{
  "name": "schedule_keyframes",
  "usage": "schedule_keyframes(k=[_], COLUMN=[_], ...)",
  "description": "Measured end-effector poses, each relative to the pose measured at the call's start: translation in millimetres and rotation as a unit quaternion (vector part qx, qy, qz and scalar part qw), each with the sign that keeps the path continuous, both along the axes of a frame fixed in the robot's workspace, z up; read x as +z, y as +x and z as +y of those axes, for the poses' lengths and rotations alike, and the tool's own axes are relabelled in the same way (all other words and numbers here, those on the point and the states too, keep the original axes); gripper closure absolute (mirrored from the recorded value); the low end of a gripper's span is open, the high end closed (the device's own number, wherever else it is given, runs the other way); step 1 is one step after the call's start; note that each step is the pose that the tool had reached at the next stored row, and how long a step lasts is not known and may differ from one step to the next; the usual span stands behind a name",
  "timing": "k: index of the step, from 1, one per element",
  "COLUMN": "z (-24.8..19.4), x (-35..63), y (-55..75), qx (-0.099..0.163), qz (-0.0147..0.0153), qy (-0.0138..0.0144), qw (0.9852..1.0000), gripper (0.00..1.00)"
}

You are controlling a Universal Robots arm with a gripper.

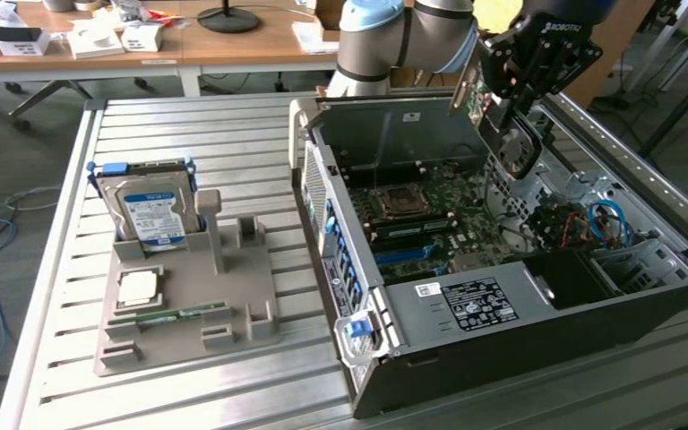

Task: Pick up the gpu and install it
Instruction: 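Insert the gpu into the slot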

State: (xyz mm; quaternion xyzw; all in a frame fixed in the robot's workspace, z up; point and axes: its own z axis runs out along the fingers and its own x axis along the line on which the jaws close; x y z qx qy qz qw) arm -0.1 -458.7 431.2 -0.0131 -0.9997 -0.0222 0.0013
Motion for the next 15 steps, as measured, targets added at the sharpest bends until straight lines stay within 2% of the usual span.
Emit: schedule_keyframes(k=[3,8,12,15], z=[0.0,0.0,0.0,0.0], x=[-0.1,-0.9,-1.6,-2.3], y=[0.0,0.0,0.0,0.0], qx=[0.004,0.046,0.082,0.109], qz=[0.0002,0.0008,0.0013,0.0016], qy=[0.0,0.0,0.0,0.0], qw=[1.0,0.999,0.9966,0.994], gripper=[0.74,0.74,0.74,0.74])
